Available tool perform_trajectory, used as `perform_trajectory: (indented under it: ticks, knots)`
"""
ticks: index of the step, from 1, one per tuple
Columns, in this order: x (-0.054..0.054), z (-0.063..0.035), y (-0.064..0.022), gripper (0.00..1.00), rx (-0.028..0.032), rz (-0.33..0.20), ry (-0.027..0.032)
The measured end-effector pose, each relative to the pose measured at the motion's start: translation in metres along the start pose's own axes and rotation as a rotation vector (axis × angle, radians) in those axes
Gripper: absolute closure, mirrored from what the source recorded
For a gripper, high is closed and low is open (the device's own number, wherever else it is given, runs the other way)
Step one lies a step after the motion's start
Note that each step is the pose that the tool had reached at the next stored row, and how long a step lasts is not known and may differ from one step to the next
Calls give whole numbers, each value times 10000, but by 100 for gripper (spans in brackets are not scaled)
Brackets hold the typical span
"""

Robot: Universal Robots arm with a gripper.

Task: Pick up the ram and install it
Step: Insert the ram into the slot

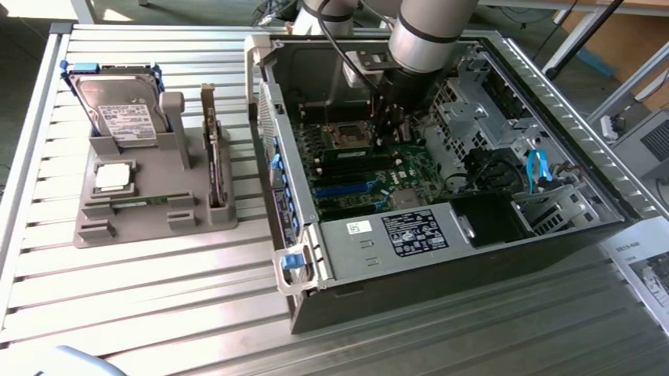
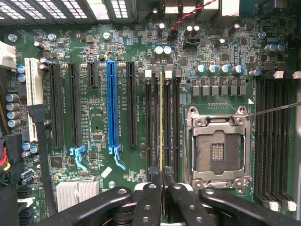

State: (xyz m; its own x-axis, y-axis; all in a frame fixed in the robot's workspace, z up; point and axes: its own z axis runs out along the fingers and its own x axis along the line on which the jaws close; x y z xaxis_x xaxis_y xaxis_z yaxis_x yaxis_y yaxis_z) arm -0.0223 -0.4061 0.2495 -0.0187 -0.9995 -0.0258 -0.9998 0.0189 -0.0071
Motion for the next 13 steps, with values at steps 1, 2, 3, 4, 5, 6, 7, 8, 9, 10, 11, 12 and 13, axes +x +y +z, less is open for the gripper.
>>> perform_trajectory:
  ticks: [1,2,3,4,5,6,7,8,9,10,11,12,13]
  knots:
    - [3,-1,0,88,-1,0,2]
    - [7,-1,-1,88,-1,-2,2]
    - [11,-1,-1,88,-1,-2,2]
    - [16,-1,-1,88,-1,-2,2]
    - [20,-1,-1,88,0,-2,1]
    - [26,-2,-1,88,0,-2,2]
    - [31,-2,-2,88,-1,-3,2]
    - [36,-2,-2,88,-1,-2,2]
    - [41,-2,-2,88,-1,-2,3]
    - [46,-2,-2,88,-1,-2,3]
    - [50,-2,-2,88,-1,-2,2]
    - [54,-2,-2,88,0,-2,2]
    - [56,-2,-2,88,0,-2,2]
